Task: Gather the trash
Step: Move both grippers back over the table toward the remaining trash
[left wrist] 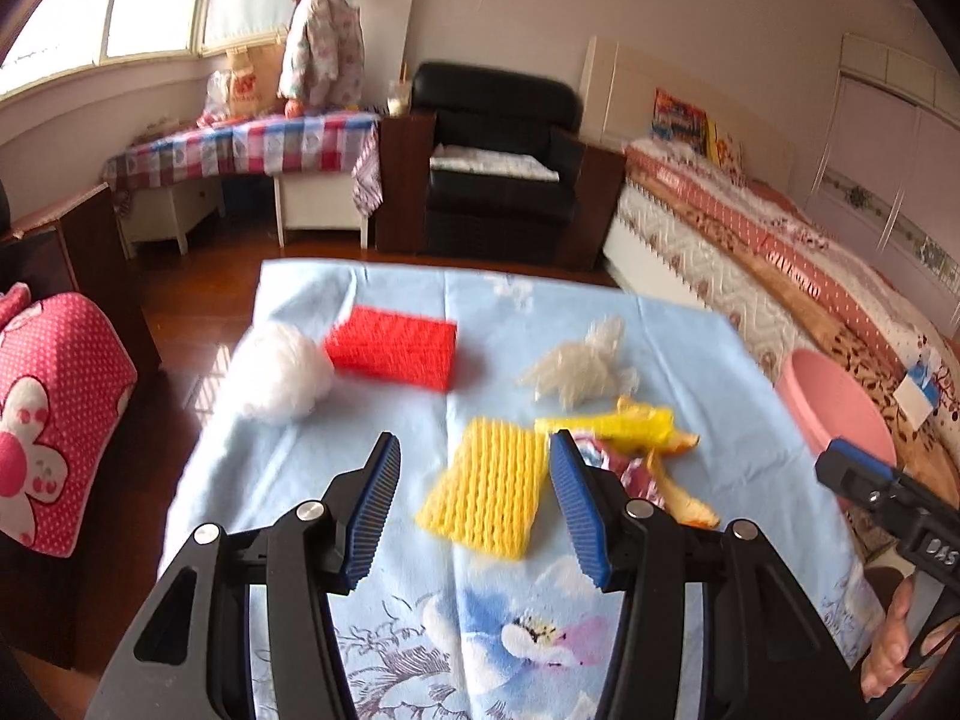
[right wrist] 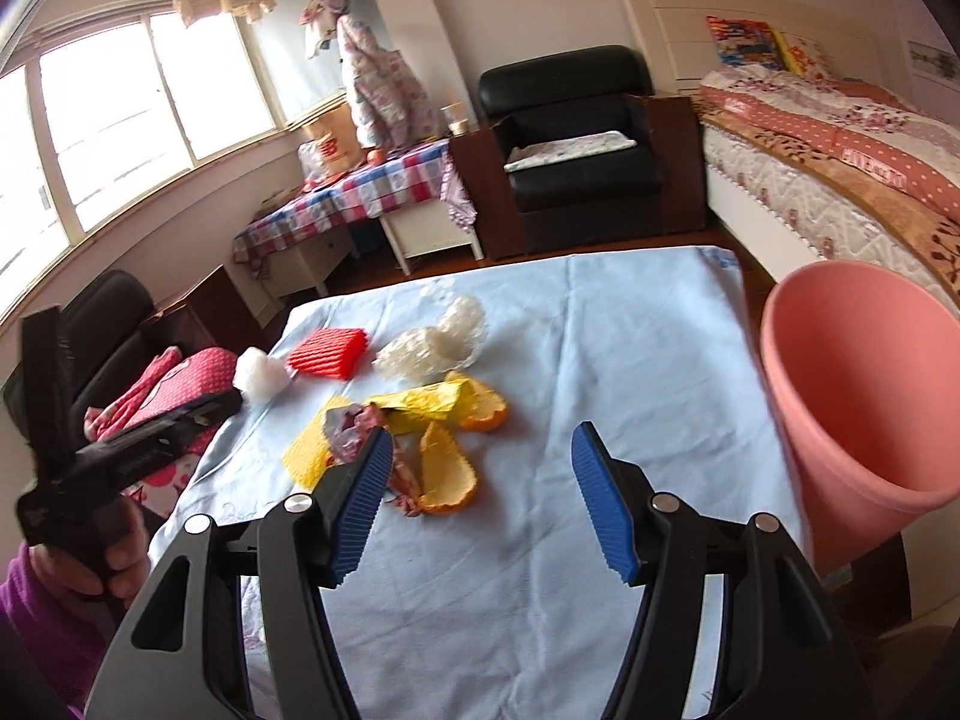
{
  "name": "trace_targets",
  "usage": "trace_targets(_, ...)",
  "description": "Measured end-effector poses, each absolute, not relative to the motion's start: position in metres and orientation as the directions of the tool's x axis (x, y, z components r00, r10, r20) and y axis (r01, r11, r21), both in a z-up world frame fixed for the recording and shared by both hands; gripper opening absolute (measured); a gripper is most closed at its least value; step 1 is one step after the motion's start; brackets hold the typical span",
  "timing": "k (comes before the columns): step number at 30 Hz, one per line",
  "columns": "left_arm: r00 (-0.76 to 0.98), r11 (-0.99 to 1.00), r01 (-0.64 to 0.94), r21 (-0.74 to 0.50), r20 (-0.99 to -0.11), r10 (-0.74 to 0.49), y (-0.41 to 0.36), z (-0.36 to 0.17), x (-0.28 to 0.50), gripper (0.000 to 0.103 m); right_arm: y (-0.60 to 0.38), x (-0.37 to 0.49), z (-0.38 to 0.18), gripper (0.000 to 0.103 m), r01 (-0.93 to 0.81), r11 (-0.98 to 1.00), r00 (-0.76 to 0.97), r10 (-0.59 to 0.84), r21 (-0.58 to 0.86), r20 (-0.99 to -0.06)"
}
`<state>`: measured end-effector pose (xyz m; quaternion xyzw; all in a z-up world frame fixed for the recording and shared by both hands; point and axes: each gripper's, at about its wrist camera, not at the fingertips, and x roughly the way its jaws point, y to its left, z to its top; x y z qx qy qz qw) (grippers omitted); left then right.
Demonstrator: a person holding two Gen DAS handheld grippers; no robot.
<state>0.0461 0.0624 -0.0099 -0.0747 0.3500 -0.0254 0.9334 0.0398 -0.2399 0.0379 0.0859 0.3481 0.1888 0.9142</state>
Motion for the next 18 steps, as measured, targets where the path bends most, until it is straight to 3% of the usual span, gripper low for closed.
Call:
trace_targets(14,0.623,0.991,-0.012,-0.133,-0.776,-0.096,0.049,-0.063,0.092,0.050,-0.209,0.038,0.034,0.063,-0.439,0.846,0.605,0.528,0.303,-0.596)
trace_targets(18,0.603,0.989,-0.042,-0.141,-0.793,-0.087,0.055,-0.069,0.095,0.022,-0.197,0.040,0.032,0.063,-0.466,0.834,0.582,0.539,0.293,-0.608)
